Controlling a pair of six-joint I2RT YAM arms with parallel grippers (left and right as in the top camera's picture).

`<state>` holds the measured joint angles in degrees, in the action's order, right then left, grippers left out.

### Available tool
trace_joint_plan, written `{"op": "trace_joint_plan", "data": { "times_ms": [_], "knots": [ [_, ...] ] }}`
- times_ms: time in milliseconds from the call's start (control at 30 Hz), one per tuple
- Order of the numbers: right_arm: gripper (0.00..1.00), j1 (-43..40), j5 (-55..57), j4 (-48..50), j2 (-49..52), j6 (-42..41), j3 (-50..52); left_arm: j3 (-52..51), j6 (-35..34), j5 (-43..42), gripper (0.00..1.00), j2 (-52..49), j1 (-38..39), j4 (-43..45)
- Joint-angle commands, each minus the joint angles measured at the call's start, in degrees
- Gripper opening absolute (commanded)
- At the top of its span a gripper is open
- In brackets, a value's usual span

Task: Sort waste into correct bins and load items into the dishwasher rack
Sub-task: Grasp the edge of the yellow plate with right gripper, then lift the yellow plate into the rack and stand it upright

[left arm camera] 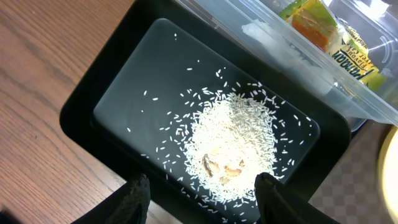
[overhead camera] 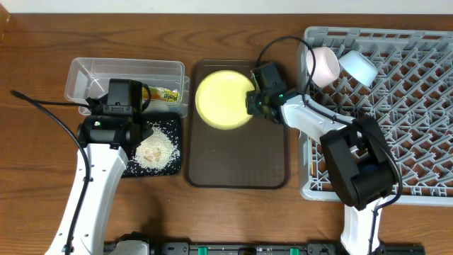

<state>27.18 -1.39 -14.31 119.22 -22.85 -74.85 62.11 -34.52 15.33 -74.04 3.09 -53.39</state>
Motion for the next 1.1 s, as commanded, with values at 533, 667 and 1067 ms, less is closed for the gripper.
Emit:
{"op": "trace_joint_plan", "data": {
  "times_ms": [533, 667, 1067],
  "knots": [
    [0.01, -8.7, 18.4, -16.9, -29.0, 12.7, -0.2, 0.0, -0.3, 0.1, 0.57, 0.3, -0.3, -0.1],
    [0.01, -11.9, 20.1, -20.8, -34.6, 15.4, -0.2, 0.0, -0.3, 0.1, 0.57, 0.3, -0.3, -0.1],
    [0.01, -22.8, 36.9, -25.7, -43.2, 35.5, -0.2, 0.0, -0.3, 0.1, 0.57, 0.3, -0.3, 0.2]
  ]
}}
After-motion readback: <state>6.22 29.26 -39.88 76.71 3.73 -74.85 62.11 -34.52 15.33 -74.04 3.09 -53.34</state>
